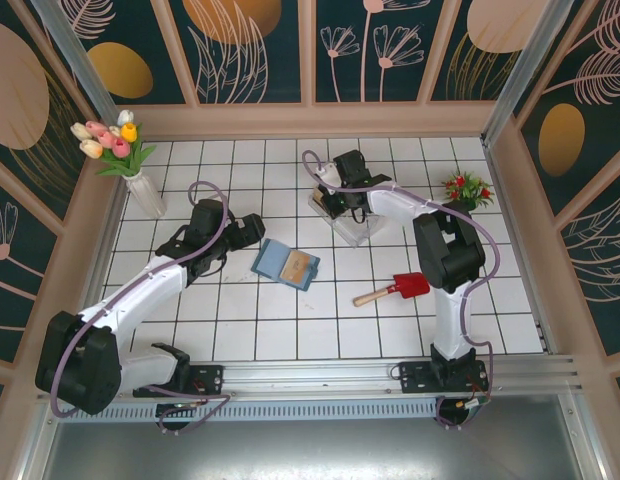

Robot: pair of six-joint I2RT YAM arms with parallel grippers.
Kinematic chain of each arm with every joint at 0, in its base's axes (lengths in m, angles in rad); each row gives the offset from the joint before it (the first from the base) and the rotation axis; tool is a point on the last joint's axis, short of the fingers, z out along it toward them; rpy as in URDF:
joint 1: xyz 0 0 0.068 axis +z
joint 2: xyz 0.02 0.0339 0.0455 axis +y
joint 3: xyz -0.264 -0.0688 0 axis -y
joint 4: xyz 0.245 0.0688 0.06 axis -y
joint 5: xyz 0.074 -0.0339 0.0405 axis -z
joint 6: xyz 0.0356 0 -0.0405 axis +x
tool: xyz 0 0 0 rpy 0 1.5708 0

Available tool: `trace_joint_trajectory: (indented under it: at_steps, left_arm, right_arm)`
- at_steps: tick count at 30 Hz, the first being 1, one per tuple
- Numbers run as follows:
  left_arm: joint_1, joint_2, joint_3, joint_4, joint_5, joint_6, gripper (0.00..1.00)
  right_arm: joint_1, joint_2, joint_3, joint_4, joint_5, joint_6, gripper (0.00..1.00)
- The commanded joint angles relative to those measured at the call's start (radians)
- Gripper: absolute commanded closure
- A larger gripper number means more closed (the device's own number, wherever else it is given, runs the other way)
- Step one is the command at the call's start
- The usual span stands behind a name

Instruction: Take the credit cards out of the card holder

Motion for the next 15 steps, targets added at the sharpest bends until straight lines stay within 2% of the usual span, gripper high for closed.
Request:
trace_joint_trajectory:
  at_steps: [1,9,15]
  left_arm:
    - [0.005,0.007,0.017,-0.014,0.023,0.017,0.02]
    - [0.005,0.011,0.028,-0.011,0.043,0.027,0.01]
    - [0.005,0.014,0.031,-0.023,0.066,0.025,0.02]
  right_arm:
    - [0.01,0.016,0.011,-0.027,0.019,0.011,0.84]
    - [0.01,-0.055,0.005,-0.024,0.016,0.061,0.79]
    - [0.01,-0.182,-0.017,-0.06,0.093,0.236,0.67]
